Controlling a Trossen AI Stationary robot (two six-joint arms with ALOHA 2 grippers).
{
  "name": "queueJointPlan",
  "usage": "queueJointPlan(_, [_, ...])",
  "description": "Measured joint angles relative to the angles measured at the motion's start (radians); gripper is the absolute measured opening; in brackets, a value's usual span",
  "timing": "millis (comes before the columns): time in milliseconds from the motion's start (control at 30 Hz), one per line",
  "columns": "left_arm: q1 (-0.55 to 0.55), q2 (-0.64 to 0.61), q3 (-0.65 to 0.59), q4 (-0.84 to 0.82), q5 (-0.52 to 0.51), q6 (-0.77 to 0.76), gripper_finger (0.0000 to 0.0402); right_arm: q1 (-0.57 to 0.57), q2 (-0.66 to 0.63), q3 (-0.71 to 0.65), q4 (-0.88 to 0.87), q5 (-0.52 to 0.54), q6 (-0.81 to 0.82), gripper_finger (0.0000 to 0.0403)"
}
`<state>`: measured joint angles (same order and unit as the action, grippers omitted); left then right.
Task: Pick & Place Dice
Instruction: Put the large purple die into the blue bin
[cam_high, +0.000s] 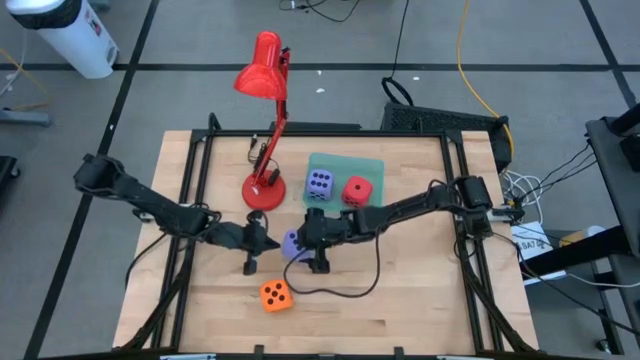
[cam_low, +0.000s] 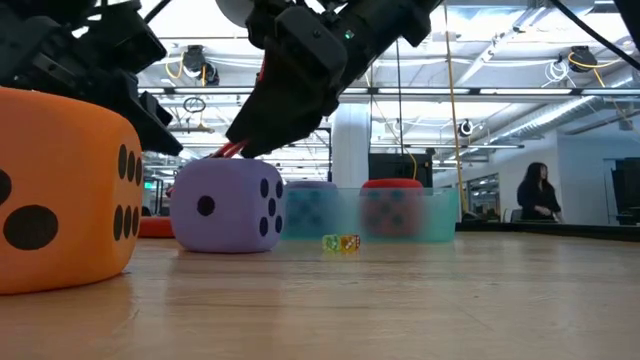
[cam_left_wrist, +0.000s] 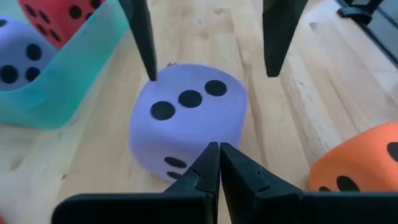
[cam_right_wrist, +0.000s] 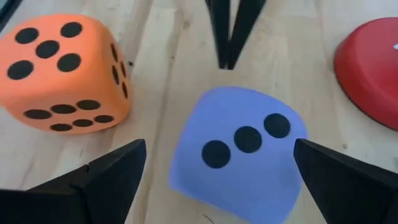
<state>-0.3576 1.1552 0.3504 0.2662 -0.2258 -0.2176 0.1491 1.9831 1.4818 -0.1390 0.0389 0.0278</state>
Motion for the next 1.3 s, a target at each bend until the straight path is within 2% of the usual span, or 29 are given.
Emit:
queueJointPlan(233, [0.042, 0.045, 0.0, 0.027, 0.017, -0.002, 0.0021, 0.026, 0.0, 0.0, 0.008, 0.096, 0.039, 0.04])
queueJointPlan(600, [0.068, 0.056, 0.0, 0.032, 0.02, -0.005, 0.0021, 0.007, 0.0, -0.017, 0.003, 0.096, 0.116, 0.04])
queueJointPlan(867, [0.068, 0.056, 0.0, 0.031, 0.02, -0.005, 0.0021, 0.002, -0.003, -0.116, 0.143, 0.087, 0.121, 0.04])
queueJointPlan(1300, [0.068, 0.056, 0.0, 0.047, 0.019, -0.001, 0.0021, -0.032, -0.004, -0.156, 0.18, 0.042, 0.105, 0.04])
